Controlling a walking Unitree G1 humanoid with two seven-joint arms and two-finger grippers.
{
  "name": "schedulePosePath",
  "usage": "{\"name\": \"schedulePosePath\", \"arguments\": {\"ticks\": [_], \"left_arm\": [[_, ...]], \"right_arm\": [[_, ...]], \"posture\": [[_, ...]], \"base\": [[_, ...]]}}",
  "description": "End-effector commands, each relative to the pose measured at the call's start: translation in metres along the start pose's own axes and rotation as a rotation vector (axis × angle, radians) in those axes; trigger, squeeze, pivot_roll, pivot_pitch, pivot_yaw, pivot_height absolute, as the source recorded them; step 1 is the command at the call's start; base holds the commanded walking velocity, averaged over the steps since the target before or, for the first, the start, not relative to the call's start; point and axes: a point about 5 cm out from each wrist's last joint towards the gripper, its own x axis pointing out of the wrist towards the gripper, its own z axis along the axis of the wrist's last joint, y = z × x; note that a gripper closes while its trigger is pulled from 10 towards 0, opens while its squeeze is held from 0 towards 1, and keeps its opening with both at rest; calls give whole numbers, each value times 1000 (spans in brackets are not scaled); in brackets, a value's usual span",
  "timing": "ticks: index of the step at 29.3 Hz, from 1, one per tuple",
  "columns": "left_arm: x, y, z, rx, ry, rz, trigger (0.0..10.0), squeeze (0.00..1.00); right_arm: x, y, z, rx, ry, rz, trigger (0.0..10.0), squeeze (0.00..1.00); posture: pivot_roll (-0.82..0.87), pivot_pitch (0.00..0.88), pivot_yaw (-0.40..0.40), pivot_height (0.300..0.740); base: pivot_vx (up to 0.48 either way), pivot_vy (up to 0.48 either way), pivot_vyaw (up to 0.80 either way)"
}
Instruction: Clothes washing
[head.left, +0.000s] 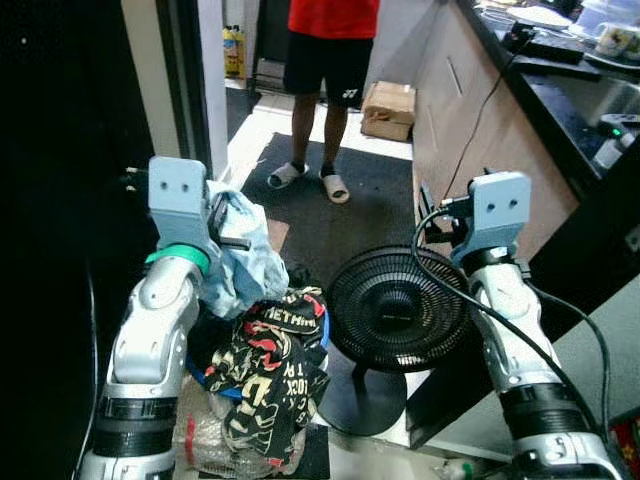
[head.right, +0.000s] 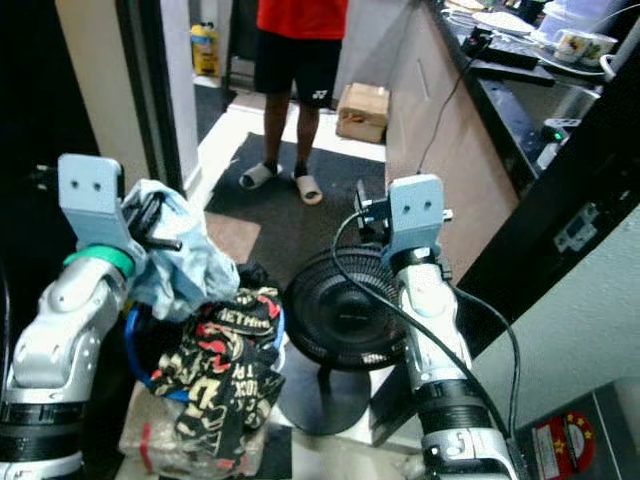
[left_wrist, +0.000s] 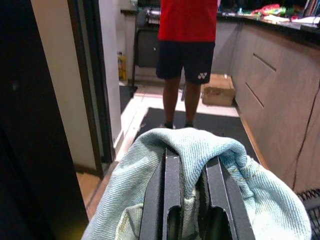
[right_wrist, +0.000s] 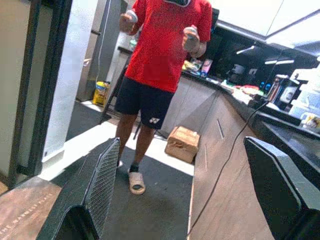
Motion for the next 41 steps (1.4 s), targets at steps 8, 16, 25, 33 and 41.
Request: {"name": "schedulePosePath", "arguments": {"ticks": [8, 16, 25, 33, 41], "left_arm": [[11, 1, -2, 4, -52, 52, 10000, 0], [16, -9, -7, -29, -40, 39, 10000, 0], [14, -7, -9, 0, -61, 65, 10000, 0], [22, -1, -4, 70, -56, 2, 10000, 0], [28, -7, -4, 76, -56, -26, 10000, 0]], "right_arm": [[-12, 27, -17, 85, 86, 28, 10000, 0], [-14, 32, -20, 95, 97, 58, 10000, 0], [-1, 16, -7, 104, 46, 24, 10000, 0], [-6, 14, -9, 136, 35, -72, 10000, 0], [-14, 5, -13, 120, 44, -112, 10000, 0]], "posture": [[45, 0, -72, 740], [29, 0, -70, 740], [64, 0, -69, 740], [73, 0, 32, 740], [42, 0, 61, 740]], "base": [[0, 0, 0], [0, 0, 0], [0, 0, 0], [0, 0, 0], [0, 0, 0]]}}
